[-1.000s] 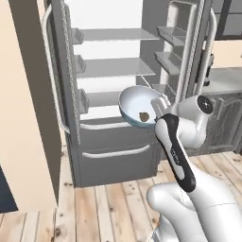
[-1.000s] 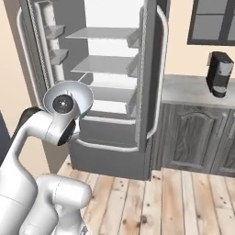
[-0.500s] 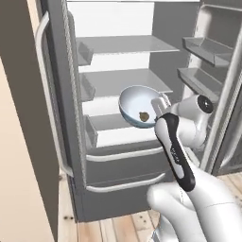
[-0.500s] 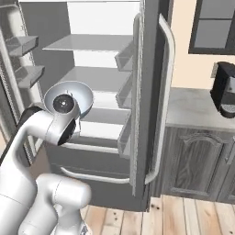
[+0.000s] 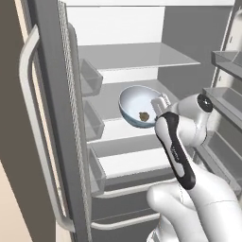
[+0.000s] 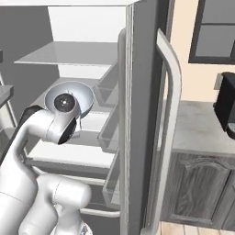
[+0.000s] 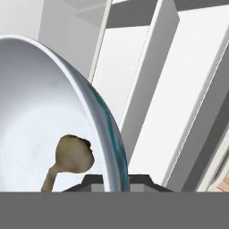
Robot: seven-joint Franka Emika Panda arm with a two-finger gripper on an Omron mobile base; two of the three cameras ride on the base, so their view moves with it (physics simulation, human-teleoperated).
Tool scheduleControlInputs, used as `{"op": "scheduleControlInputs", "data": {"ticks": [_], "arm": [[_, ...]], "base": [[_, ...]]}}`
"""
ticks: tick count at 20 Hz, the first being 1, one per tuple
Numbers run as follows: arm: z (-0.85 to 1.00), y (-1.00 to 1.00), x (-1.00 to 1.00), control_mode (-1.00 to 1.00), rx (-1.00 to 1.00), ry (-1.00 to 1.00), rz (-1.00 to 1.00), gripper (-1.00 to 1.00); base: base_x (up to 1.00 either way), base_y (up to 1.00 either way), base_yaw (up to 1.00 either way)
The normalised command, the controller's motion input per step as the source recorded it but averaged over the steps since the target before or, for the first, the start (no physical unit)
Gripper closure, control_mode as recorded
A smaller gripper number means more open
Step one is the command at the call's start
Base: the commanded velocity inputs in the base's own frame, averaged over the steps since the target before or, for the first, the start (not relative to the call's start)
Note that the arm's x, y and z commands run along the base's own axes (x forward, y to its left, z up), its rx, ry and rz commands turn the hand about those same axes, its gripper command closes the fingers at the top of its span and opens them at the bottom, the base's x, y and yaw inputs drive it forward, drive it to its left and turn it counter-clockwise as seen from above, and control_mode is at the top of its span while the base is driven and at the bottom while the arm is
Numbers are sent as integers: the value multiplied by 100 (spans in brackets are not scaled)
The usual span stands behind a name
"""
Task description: Move the glass cup from next to the sink to the open cabinet. Then, move the bowl with the garlic to the fridge to clear the area for faucet cleaning.
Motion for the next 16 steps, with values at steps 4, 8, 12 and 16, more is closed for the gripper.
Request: {"op": "scheduleControlInputs", "data": {"ticks": [4, 8, 12, 16], "arm": [[0, 0, 0, 100, 0, 0, 0, 100], [0, 0, 89, -100, -2, 1, -10, 100], [10, 6, 100, -100, -1, 6, -11, 100], [23, 0, 100, -100, 1, 13, -1, 100]], "base": [[14, 0, -5], [0, 0, 0], [0, 0, 0], [0, 0, 0]]}}
